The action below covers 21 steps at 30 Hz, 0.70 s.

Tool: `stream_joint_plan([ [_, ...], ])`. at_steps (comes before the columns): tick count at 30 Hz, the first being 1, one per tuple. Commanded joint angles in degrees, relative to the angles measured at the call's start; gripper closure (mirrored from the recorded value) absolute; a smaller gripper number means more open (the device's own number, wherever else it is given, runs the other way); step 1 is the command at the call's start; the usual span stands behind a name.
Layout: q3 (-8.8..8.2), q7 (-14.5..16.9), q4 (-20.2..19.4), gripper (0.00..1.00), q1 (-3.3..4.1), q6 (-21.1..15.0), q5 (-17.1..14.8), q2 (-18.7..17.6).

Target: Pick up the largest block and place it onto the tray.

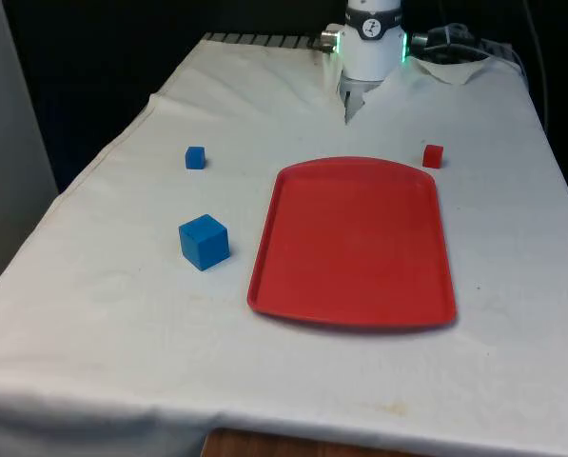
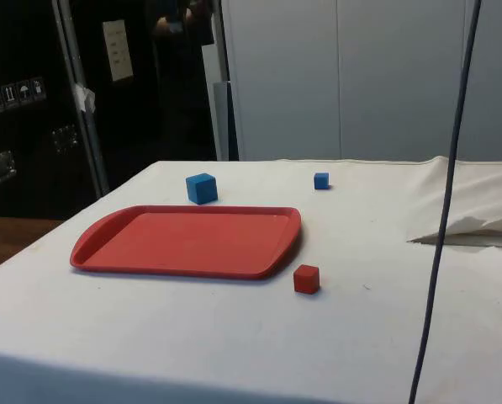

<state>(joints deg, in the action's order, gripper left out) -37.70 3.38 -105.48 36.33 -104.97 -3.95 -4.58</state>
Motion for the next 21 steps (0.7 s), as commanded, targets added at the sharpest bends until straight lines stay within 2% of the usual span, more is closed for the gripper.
stream_joint_plan([
  [1,-0.06,0.1,0.6,0.0,-0.23,-0.3,-0.6,-1.0],
  [6,-0.17,0.2,1.5,0.0,-0.63,-1.1,-1.6,-2.9],
  [7,-0.17,0.1,1.3,0.0,-0.46,-1.2,-1.0,-2.5],
  [12,-0.52,1.1,2.9,0.0,-1.49,-2.7,-3.0,-5.8],
  [15,-0.69,1.8,3.3,0.0,-1.89,-3.7,-3.7,-7.2],
  [16,-0.8,1.5,3.2,0.0,-1.66,-3.6,-3.2,-7.0],
  [17,-0.92,2.3,3.4,0.0,-2.06,-4.5,-4.1,-8.0],
  [21,-1.2,3.4,3.5,0.0,-2.58,-6.2,-4.9,-9.6],
])
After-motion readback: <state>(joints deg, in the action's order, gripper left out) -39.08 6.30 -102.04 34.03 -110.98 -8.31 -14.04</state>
